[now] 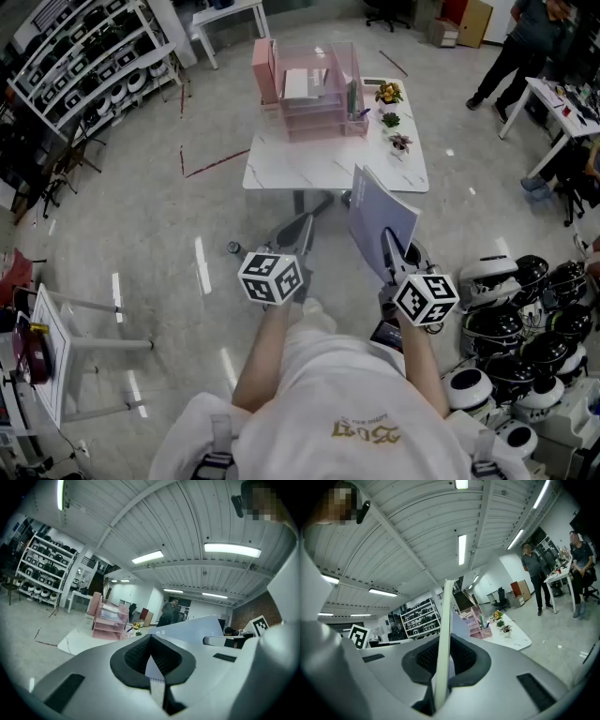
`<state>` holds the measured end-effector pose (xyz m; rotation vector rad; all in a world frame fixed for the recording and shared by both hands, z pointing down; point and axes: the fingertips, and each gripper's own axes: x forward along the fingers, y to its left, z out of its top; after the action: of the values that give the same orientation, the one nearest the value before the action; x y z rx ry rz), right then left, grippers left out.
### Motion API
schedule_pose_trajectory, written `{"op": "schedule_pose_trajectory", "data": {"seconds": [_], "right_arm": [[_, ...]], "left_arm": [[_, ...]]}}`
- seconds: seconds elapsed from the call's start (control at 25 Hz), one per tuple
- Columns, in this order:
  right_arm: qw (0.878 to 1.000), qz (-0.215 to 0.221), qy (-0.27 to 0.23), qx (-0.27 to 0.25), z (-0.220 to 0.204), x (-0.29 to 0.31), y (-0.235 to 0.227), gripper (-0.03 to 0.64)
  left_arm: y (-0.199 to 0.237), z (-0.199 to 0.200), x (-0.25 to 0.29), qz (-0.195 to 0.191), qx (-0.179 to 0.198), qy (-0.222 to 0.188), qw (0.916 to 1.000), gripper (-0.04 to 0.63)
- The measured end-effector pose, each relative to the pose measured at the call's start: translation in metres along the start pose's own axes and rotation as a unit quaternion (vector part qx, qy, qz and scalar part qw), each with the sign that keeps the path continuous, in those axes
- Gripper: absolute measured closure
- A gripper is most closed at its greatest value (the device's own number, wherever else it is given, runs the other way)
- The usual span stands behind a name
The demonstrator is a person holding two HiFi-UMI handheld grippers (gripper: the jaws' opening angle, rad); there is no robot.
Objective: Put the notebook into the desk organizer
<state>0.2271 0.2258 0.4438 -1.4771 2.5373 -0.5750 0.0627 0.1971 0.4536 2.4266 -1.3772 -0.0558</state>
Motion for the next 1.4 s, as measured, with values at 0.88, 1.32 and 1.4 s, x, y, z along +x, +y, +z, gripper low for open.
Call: {"op": "schedule_pose_trajectory", "data": {"seconds": [0.88, 1.32, 1.4], "right_arm": [[0.999, 0.010, -0.034, -0.023, 0.017, -0.024, 0.020, 0.577], [0.998, 0.026, -0.051, -0.039, 0.039, 0.020, 0.019, 0.577], [0.997, 0.030, -0.056, -0.045, 0.044, 0.035, 0.019, 0.575]], "left_arm": [[-0.011, 0.004, -0.039, -0.001, -0.034, -0.014, 0.9993, 0.581], [0.036, 0.024, -0.032, 0.037, -0.026, -0.024, 0.9987, 0.581], [0.050, 0.029, -0.022, 0.039, -0.032, -0.029, 0.9983, 0.581]]}}
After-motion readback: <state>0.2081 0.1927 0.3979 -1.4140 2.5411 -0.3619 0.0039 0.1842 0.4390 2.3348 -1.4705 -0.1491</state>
